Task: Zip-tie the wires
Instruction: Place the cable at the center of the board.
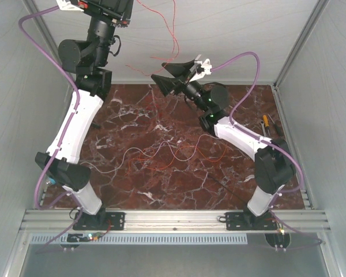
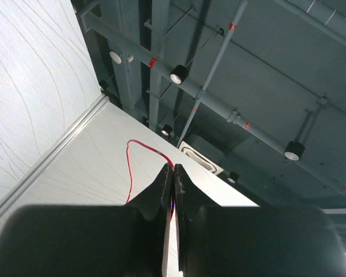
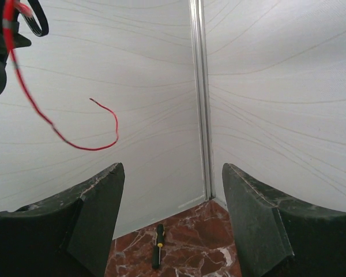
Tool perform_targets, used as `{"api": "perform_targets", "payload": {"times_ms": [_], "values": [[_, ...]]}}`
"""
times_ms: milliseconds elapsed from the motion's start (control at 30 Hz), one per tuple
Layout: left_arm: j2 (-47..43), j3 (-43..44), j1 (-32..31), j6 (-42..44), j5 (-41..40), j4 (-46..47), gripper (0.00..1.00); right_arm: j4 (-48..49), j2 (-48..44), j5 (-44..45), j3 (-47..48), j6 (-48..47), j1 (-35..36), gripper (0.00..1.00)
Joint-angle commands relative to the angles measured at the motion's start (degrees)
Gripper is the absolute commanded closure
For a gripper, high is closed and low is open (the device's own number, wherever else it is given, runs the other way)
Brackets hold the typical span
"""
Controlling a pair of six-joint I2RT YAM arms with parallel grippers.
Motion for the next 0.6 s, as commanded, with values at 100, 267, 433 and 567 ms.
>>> {"api": "perform_targets", "payload": {"times_ms": [100,267,433,567], "values": [[0.69,2.91,-0.6,-1.14,-0.63,2.82,1.0,2.25,0.5,-5.02,4.21,-0.17,1.46,0.35],[1.13,4.29,-0.6,-0.81,-0.28,2.17,1.0,0.48,0.13,-7.92,5.36,-1.06,1.63,0.35],[1.09,4.25,-0.86,-0.79,-0.29,2.17,1.0,0.13,2.61,-5.6,10.09,-1.28,1.73,0.35],[1.11,4.41,-0.88,-0.59,-0.54,2.22,1.0,-0.33,4.25,-4.19,13.19,-1.45,1.69,0.36]]}}
